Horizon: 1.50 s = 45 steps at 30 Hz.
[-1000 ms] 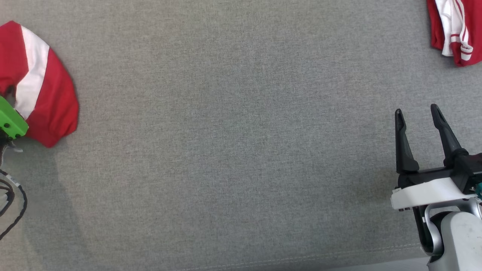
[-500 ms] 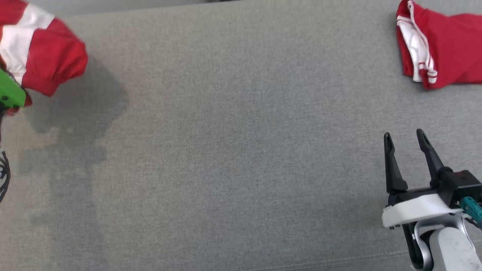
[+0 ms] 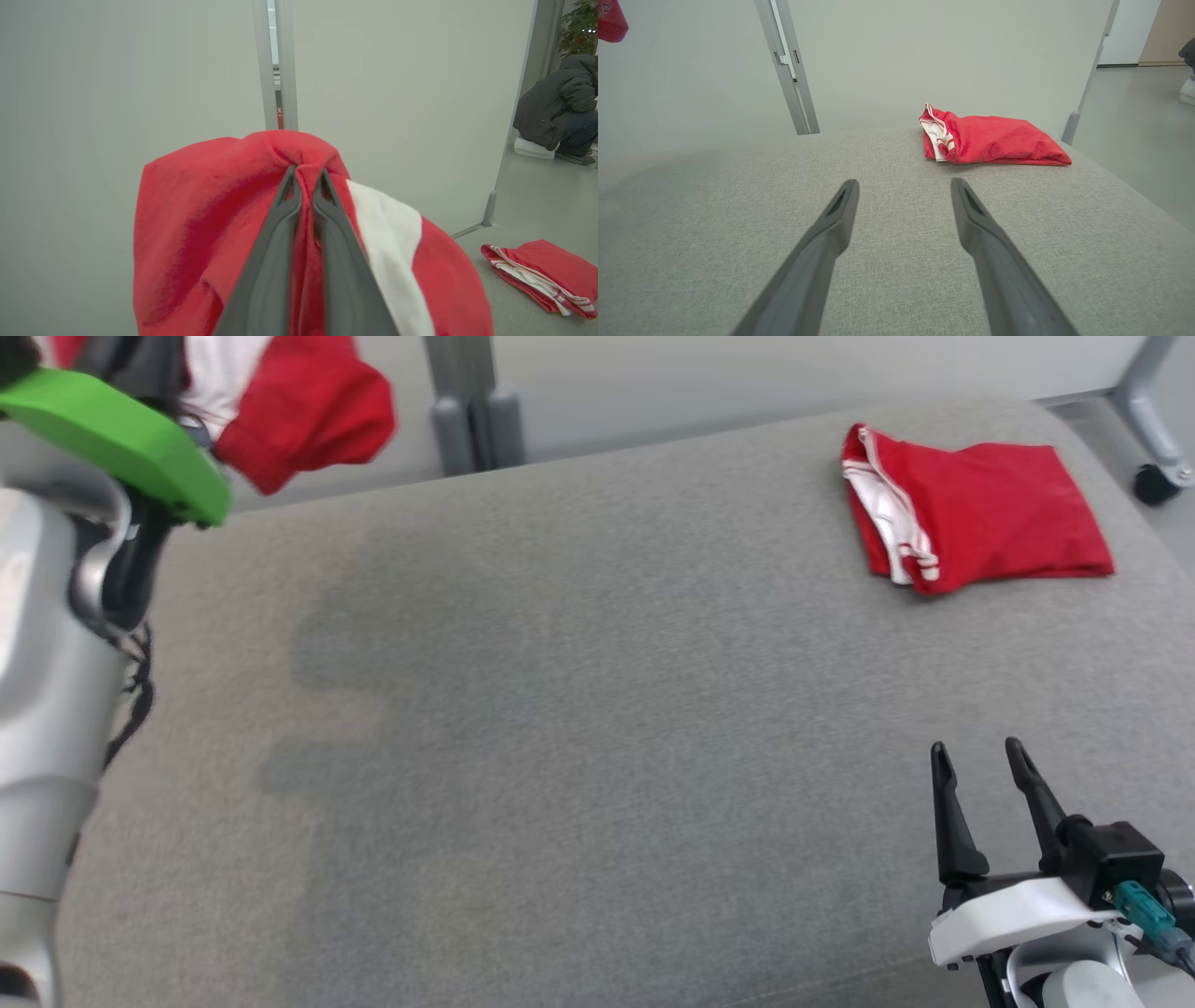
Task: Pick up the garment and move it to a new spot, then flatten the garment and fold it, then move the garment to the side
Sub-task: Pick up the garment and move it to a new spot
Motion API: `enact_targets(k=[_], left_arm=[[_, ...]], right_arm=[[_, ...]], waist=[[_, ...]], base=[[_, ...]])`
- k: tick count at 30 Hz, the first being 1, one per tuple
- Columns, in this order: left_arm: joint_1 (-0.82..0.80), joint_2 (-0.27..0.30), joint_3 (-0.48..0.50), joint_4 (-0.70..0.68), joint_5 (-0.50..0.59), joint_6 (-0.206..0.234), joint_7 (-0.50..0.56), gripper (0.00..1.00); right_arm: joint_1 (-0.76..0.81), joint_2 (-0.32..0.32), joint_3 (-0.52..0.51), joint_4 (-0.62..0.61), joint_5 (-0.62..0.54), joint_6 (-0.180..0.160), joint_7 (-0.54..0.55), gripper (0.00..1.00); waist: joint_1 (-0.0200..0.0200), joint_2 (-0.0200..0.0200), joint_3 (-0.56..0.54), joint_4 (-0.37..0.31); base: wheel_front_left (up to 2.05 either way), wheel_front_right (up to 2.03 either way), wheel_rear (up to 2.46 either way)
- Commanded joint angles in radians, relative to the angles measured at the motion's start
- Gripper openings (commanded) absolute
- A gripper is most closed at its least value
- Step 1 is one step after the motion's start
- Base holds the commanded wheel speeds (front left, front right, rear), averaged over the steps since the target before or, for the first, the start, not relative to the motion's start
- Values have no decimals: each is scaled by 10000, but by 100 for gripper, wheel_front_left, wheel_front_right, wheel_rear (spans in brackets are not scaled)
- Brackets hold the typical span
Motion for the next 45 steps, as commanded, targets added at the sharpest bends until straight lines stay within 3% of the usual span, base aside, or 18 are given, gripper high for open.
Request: enact_targets(k=[1,7,14,25,27,28,35,45], left_arm=[[88,-150,-107,-215,111,58,52,0],[692,-839,-601,-749,133,227,123,0],[2290,-1458,-1035,-426,-86,400,-354,0],[4433,-2292,-1347,1283,-448,382,-1312,0],[4563,-2392,-1470,1644,-307,343,-1423,60],[4577,-2443,-1565,1807,-197,329,-1490,100],[4441,-2532,-1165,1717,152,342,-1768,100],[5811,-1871,811,-920,1635,906,-1761,100]], right_arm=[[165,21,39,44,68,-9,-57,100],[229,84,200,125,166,-9,-95,100],[68,144,488,197,261,-9,-123,100],[-89,202,670,229,324,-9,-117,100],[-145,209,729,256,319,-9,-116,100],[-156,211,756,266,307,-9,-116,100],[54,215,727,284,216,-9,-111,100],[180,195,797,44,175,-9,-112,100]], waist=[[0,0,-624,-910],[0,0,-643,-1621],[0,0,-435,-2332],[0,0,21,-2565],[0,0,15,-2525],[0,0,-5,-2479],[0,0,-525,-1920],[0,0,-1116,-497]], base=[[0,0,0],[0,0,0],[0,0,0],[0,0,0],[0,0,0],[0,0,0],[0,0,0],[0,0,0]])
